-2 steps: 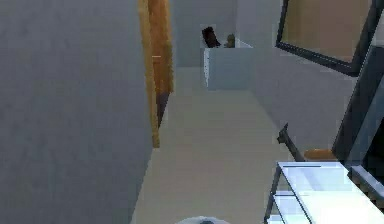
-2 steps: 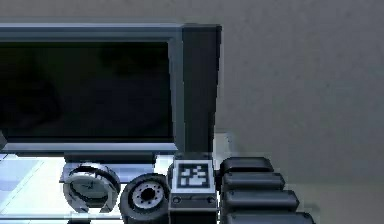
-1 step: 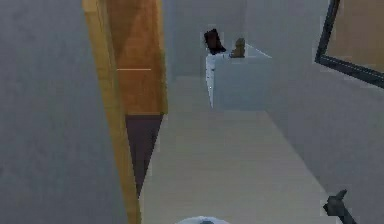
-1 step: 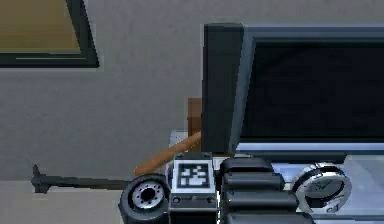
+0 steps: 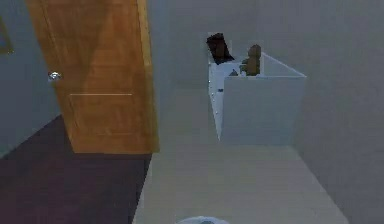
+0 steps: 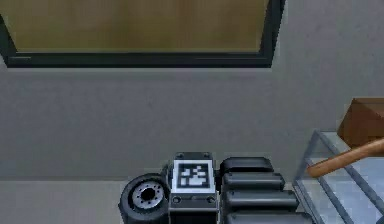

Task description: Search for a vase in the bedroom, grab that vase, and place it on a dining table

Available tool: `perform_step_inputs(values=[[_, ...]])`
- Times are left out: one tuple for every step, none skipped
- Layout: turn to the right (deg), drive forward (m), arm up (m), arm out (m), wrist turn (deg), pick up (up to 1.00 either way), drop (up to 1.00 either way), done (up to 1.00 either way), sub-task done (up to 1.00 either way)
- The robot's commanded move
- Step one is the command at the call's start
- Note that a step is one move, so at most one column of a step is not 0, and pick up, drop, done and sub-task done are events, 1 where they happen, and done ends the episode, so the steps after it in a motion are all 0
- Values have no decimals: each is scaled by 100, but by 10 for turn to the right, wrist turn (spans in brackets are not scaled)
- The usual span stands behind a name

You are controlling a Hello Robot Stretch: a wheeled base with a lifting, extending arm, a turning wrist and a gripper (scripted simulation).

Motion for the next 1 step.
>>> perform_step_inputs(values=[[0,30,0,0,0,0,0,0,0]])
